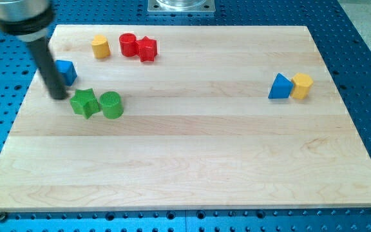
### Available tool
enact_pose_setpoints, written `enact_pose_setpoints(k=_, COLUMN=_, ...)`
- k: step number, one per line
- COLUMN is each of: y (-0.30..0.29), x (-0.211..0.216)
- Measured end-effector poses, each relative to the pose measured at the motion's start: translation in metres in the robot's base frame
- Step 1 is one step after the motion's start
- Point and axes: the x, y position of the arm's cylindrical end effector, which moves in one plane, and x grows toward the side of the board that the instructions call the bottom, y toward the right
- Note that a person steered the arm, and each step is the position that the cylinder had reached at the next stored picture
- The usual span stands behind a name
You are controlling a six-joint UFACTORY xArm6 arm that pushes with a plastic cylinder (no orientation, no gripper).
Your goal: Place the blue cube at the center of the board
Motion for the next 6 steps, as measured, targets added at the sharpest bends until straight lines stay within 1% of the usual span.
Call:
enact_pose_setpoints(k=1, y=-0.021, x=-0.045)
enact_pose_setpoints(k=2, y=0.057, x=-0.052)
enact_pose_setpoints(k=3, y=0.194, x=-0.025)
enact_pose_setpoints(k=4, y=0.308, x=-0.006)
enact_pose_setpoints(k=6, y=0.217, x=-0.037)
